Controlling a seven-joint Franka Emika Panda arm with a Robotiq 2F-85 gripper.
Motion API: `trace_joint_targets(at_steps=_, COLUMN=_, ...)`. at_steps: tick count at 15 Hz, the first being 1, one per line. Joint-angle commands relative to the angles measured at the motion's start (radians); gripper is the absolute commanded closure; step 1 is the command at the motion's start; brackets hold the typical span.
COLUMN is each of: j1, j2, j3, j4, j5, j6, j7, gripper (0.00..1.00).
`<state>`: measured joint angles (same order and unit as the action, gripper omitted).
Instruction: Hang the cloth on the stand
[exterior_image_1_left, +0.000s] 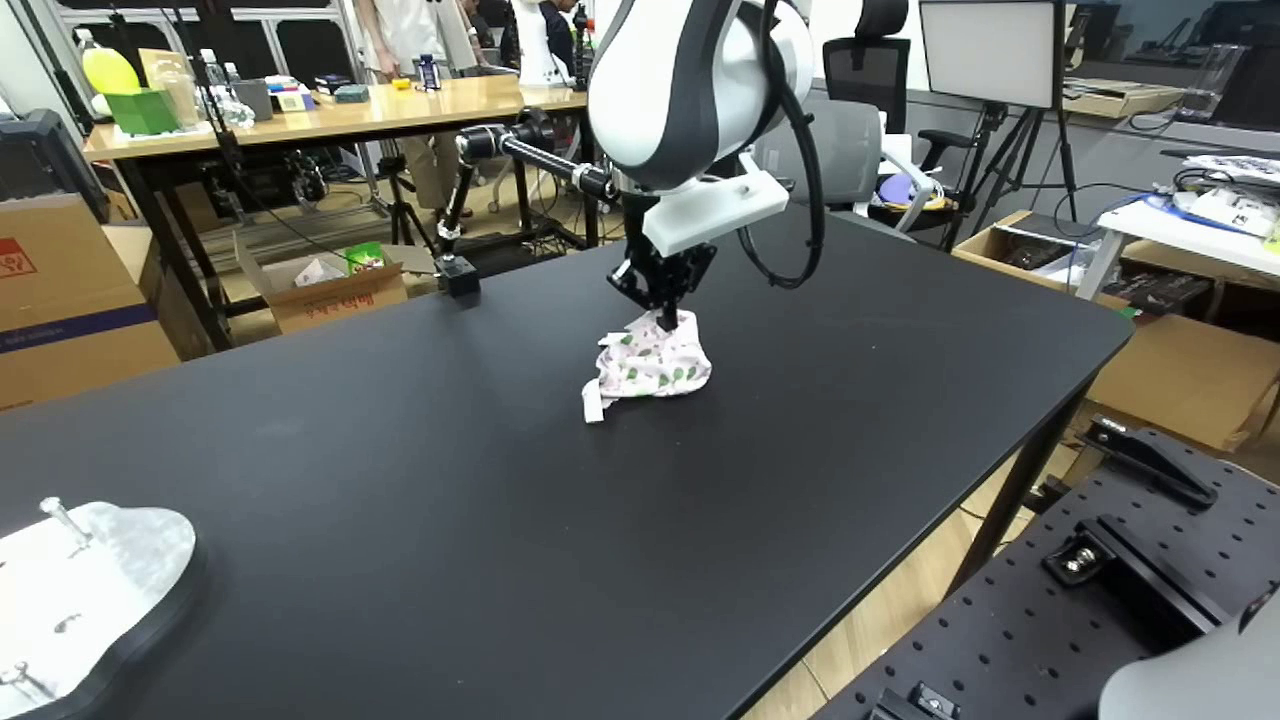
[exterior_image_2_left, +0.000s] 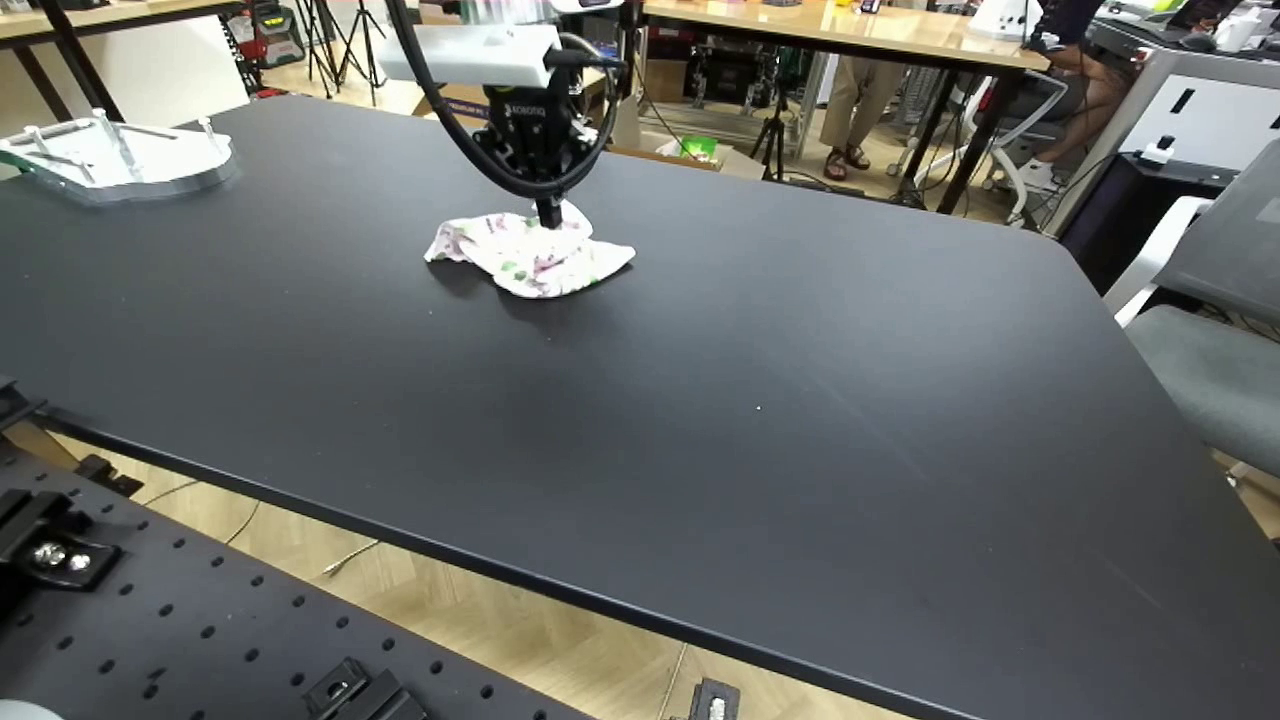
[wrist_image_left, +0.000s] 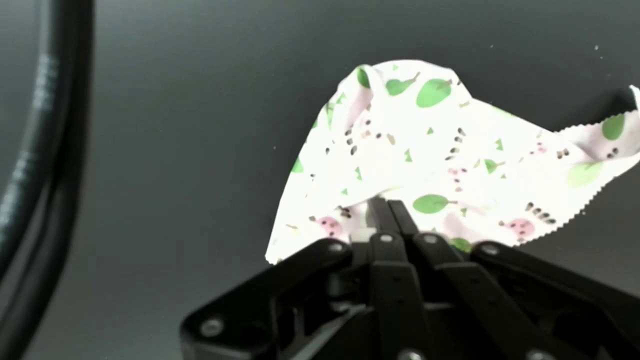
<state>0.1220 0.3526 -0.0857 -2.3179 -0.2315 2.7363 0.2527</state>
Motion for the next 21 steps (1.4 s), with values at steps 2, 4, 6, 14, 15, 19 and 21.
trace_joint_targets(at_steps=2, j1=0.011, j2=-0.139, j3=0.004, j4=-0.011, j5=0.001, j6=-0.075, j7=-0.011, gripper=1.00)
trace_joint_targets(at_steps=4, j1=0.010, j2=-0.206, j3=0.012, j4=0.001, j5=-0.001, j6=-0.130, j7=0.001, gripper=1.00)
trace_joint_targets(at_steps=6, j1=-0.003, j2=-0.275, j3=0.041, j4=0.022, j5=0.031, j6=-0.207, j7=-0.014, gripper=1.00)
trace_joint_targets(at_steps=14, j1=-0.022, j2=-0.452, j3=0.124, j4=0.175, j5=0.079, j6=-0.549, j7=-0.014, gripper=1.00)
trace_joint_targets(at_steps=15, j1=-0.025, j2=-0.461, j3=0.130, j4=0.191, j5=0.075, j6=-0.572, j7=-0.012, gripper=1.00)
trace_joint_targets(at_steps=19, j1=-0.036, j2=-0.462, j3=0.151, j4=0.255, j5=0.045, j6=-0.601, j7=0.005, gripper=1.00)
trace_joint_targets(at_steps=21, j1=-0.040, j2=-0.445, j3=0.155, j4=0.305, j5=0.040, j6=-0.621, j7=0.004, gripper=1.00)
